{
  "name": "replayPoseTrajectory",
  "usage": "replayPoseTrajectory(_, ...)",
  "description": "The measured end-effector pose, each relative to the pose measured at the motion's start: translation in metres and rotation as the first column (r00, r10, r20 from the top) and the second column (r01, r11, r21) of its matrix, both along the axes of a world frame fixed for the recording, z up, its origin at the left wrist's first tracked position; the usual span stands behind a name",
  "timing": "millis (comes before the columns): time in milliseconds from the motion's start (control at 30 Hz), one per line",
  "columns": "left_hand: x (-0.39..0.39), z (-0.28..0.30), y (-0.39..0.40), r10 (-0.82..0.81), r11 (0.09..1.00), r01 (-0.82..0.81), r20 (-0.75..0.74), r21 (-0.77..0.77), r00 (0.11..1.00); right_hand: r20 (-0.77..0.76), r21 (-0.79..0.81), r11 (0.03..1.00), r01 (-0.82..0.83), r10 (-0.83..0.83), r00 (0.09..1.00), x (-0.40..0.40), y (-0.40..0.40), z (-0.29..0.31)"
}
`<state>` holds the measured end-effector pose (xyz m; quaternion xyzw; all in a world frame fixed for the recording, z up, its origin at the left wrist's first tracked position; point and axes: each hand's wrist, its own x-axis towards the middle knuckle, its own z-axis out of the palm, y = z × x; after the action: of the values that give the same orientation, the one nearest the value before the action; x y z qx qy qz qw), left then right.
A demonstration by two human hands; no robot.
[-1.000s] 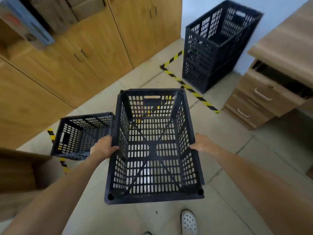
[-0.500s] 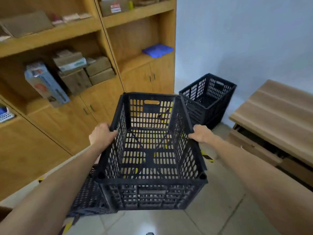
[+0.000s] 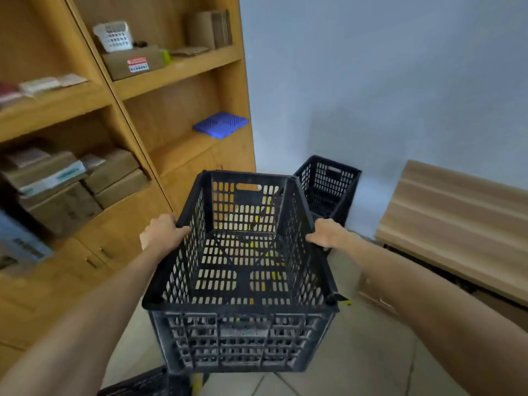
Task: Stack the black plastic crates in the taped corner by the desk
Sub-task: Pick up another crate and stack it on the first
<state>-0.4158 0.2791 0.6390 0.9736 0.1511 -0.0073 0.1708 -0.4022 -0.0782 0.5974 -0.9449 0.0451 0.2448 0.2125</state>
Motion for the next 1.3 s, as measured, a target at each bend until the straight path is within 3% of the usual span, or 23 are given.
replayPoseTrajectory(333,0.193,0.028,-0.037,0.04,0.999,-0.04,0.073,-0.01,0.996,0.113,0.006,0.998,-0.064,0.063,0.992,0.202,-0.042,0.031)
replayPoseTrajectory(600,0.347,0.045,-0.083,0.004,1.0,-0.005,0.108,0.01,0.994,0.126,0.022,1.0,0.008,-0.01,0.992,0.345,-0.085,0.041)
replayPoseTrajectory(933,0.528,-0.01,-0.161,-0.271,0.96,0.277,0.126,-0.032,0.954,0.044,-0.033,0.953,0.301,-0.299,0.953,0.423,-0.154,-0.002)
replayPoseTrajectory(1133,0.623,-0.046,-0.215,-0.509,0.835,0.527,0.142,-0.16,0.849,0.008,-0.106,0.856,0.506,-0.508,0.861,0.43,-0.171,-0.028)
replayPoseTrajectory(1300,0.666,-0.067,-0.258,-0.618,0.764,0.634,0.146,-0.119,0.772,-0.03,-0.12,0.78,0.615,-0.622,0.783,0.429,-0.189,-0.051)
